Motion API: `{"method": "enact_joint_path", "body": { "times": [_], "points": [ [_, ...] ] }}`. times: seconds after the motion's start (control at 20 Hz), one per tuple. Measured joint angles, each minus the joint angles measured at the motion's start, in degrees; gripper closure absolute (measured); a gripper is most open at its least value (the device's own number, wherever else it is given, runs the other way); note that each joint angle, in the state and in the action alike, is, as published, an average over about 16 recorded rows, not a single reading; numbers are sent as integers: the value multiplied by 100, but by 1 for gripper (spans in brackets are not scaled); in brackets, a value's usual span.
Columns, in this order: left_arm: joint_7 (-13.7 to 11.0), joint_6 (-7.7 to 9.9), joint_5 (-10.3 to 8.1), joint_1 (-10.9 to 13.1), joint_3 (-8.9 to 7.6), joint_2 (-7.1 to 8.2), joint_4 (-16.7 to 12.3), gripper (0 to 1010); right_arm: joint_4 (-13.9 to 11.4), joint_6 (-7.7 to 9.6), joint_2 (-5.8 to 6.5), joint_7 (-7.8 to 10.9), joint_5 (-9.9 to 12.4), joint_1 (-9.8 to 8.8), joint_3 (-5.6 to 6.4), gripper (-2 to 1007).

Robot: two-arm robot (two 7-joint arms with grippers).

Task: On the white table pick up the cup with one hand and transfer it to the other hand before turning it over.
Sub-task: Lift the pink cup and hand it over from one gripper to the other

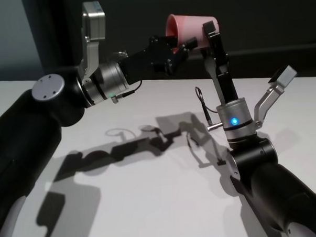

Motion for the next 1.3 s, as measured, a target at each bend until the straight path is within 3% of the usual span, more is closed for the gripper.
{"method": "enact_joint_path", "body": {
  "times": [0.5,1.3],
  "points": [
    [-1,0,0,0,0,0,0,955,6,-4,4,2,13,-1,1,189],
    [0,0,1,0,0,1,0,955,14,-4,5,10,25,3,-4,218]
  ]
}}
